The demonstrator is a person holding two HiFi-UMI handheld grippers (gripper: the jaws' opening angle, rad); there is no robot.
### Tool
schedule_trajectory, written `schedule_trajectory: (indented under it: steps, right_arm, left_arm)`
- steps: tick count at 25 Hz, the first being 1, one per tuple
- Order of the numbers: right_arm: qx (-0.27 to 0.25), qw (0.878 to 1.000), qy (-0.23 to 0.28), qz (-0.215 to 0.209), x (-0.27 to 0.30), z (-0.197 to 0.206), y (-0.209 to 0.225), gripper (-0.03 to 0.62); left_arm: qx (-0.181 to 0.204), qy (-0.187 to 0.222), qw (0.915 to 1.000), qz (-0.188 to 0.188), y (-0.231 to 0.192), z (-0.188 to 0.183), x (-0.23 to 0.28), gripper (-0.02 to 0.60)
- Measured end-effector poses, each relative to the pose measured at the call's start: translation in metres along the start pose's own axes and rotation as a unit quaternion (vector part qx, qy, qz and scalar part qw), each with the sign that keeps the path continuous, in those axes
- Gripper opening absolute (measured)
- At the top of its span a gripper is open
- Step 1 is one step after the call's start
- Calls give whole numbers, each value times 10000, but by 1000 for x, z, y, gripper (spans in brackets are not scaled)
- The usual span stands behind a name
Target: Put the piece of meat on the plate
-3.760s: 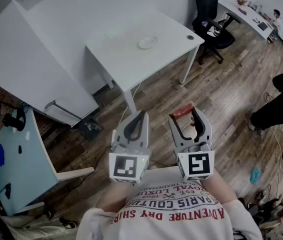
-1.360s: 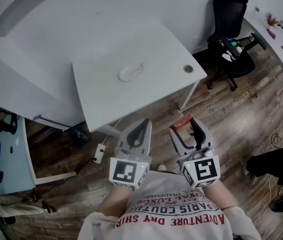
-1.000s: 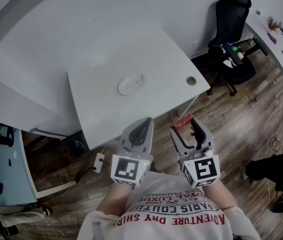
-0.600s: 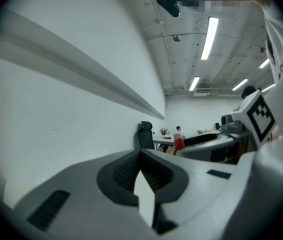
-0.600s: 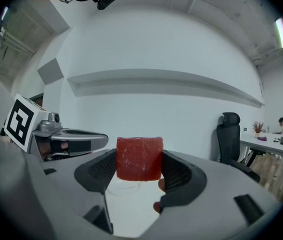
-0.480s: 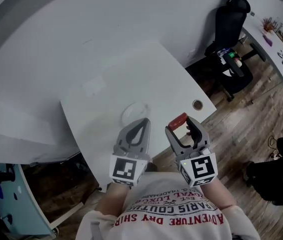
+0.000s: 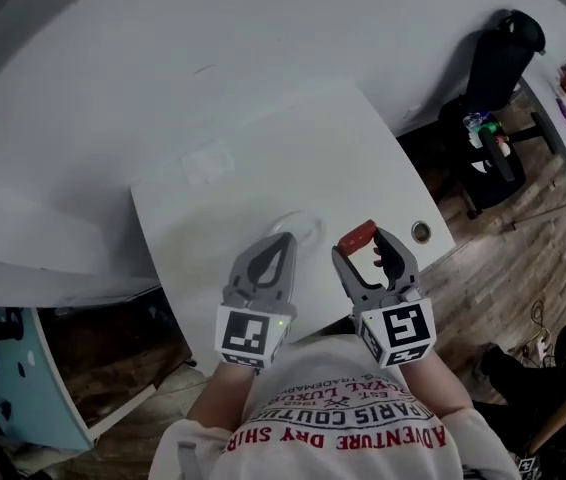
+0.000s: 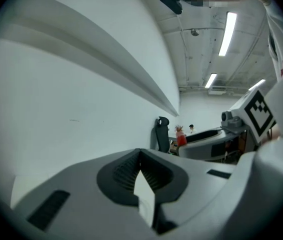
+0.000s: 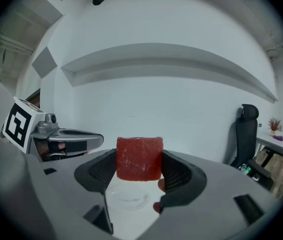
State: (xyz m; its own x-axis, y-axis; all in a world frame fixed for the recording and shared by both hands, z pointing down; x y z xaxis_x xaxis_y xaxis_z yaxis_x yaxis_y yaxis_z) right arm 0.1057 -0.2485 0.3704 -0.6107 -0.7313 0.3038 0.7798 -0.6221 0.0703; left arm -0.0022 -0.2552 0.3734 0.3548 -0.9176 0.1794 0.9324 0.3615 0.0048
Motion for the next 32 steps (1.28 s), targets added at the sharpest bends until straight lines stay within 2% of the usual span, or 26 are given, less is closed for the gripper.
schedule_trajectory:
  steps: [8, 12, 16, 21, 25, 29, 32]
  right_arm:
    - [-86, 9943, -473, -951, 55, 14, 4, 285]
    - [-106, 9856, -895, -1434, 81, 38, 7, 285]
    - [-290, 9763, -1334, -1679, 105, 75, 9, 285]
    - [-312, 9575, -1980, -2073, 126, 120, 3, 285]
    - [-229, 9398, -2616, -2186, 136, 156, -4, 285]
    - [-266, 9264, -3018, -2238, 154, 181, -7, 285]
    - [-327, 9114, -3357, -2357, 157, 197, -10, 285]
  left_arm:
    - [-146, -335, 9955, -872, -30, 20, 13, 6]
    - [-334, -611, 9880, -1382, -38, 41, 13, 6]
    - [-492, -884, 9789, -1778, -41, 64, 7, 6]
    - [-799, -1249, 9649, -2169, -44, 97, 3, 6]
    - [-1007, -1469, 9534, -2435, -46, 120, 2, 6]
    - [-1051, -1647, 9469, -2554, -54, 145, 8, 6]
    - [-959, -1755, 9436, -2637, -52, 154, 8, 6]
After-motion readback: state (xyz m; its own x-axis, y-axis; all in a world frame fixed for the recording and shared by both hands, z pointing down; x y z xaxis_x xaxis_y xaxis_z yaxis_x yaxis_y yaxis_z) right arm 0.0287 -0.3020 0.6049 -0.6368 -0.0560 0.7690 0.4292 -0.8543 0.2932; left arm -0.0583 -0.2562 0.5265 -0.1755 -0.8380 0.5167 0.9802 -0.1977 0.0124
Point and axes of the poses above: the fingertips, and each gripper's own axes: x forward along the fingers, y to its right, z out of its underside, the point moved 1 cm from there along -x, backward along the fingers, and after that the axes turned 12 degrees about -z, right-handed, at the moved point
